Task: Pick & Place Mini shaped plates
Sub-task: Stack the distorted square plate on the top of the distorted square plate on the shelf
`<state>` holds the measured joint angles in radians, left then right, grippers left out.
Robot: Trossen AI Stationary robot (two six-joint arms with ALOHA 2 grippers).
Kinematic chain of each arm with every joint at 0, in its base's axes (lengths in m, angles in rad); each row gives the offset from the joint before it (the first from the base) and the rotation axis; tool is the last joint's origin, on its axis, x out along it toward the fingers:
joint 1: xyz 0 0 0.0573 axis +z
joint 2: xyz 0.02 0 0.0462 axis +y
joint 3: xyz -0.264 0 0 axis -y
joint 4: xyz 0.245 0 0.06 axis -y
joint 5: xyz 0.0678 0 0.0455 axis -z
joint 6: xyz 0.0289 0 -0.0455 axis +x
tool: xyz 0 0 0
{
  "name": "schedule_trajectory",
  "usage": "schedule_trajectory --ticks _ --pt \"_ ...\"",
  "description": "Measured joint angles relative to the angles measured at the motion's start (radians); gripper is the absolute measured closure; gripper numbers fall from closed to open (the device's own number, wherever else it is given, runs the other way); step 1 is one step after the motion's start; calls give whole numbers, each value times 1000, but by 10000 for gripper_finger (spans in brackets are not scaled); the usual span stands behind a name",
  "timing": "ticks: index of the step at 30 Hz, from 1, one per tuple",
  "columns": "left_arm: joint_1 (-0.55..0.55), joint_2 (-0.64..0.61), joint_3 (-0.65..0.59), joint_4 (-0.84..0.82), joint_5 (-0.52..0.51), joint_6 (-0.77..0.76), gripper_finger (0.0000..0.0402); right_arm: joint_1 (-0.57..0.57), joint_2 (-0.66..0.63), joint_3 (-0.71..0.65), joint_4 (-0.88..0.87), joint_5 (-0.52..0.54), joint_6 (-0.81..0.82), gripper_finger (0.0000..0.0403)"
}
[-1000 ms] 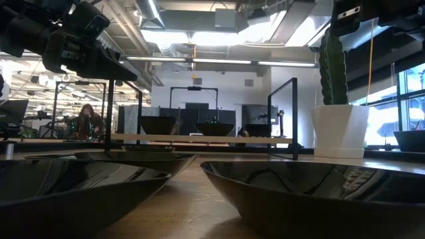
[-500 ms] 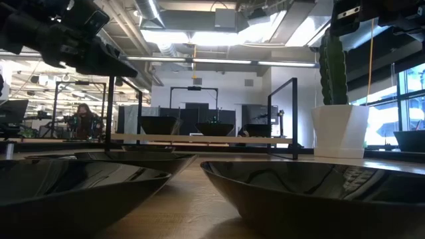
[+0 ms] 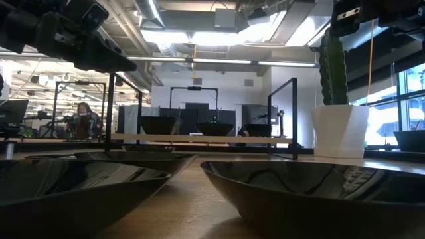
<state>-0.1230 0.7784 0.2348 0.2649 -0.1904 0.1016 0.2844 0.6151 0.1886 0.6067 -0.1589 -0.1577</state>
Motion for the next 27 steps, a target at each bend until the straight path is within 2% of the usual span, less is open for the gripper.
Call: schedule_trajectory --ticks 6,10,18,21,27 --pt "-10 5 25 -41 33 -89 399 0 0 0 0 0 0 394" --pt "-118 67 117 -212 37 -106 398 0 0 0 -39 0 14 394" --pt "-433 353 428 -646 -108 -397 398 0 0 0 -76 0 45 394" --pt "-511 487 540 -767 -86 -482 399 0 0 0 -77 0 49 394" --pt "-592 693 713 -848 8 -569 390 0 0 0 -77 0 53 394"
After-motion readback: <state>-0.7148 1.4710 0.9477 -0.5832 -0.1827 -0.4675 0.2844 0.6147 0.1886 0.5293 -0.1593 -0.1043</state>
